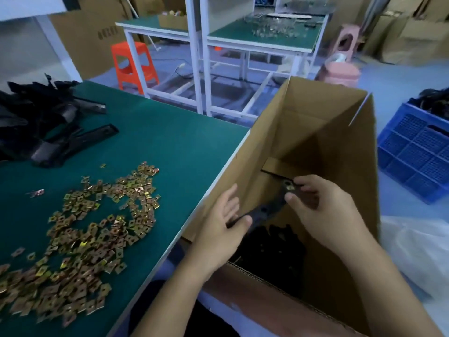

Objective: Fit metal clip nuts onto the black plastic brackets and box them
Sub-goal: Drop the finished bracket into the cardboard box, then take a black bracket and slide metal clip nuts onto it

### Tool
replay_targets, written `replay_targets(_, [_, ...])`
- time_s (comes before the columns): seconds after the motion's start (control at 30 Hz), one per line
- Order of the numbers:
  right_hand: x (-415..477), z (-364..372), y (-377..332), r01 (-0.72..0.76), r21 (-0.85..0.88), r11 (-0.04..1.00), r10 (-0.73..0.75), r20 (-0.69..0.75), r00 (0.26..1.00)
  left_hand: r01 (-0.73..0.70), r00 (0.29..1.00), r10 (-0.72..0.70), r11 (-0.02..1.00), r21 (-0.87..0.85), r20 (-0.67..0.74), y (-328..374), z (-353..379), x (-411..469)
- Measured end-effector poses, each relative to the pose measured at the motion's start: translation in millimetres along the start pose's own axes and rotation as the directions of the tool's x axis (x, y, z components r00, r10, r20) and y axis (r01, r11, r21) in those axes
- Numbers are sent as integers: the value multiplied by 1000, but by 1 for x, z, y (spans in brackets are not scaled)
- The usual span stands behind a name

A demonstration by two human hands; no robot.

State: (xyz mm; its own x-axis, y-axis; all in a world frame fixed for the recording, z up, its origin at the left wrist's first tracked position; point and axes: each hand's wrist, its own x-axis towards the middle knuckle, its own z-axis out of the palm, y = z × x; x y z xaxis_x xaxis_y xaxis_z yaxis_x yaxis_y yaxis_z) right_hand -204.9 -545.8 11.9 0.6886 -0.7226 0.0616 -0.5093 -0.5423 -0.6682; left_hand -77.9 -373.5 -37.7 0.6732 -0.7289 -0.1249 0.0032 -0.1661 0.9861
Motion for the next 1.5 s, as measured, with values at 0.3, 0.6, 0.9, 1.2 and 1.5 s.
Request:
replay_targets(0.3, [-13, 23, -8, 27, -116, 993, 1, 230, 973, 15, 955, 2, 998, 55, -295, 5, -52, -22])
replay_targets(0.6, [-42, 150, -171, 505, 123, 854, -487, 527, 696, 4, 483, 45, 999, 53, -874, 8, -211, -175])
replay_targets(0.9, [-61, 218, -247, 634, -221, 741, -320, 714, 623, -41, -221, -286, 958, -284, -932, -42, -320, -316])
replay_targets(1.2, [-113, 265, -316, 725, 79, 684, -590, 644, 487, 217, -146, -187, 952, -216, -972, -63, -349, -327])
replay_targets(1.5, [-162, 359, -391, 711, 355, 606, -773, 475, 421, 175, 180, -149, 978, -117, -972, -43, -347, -285])
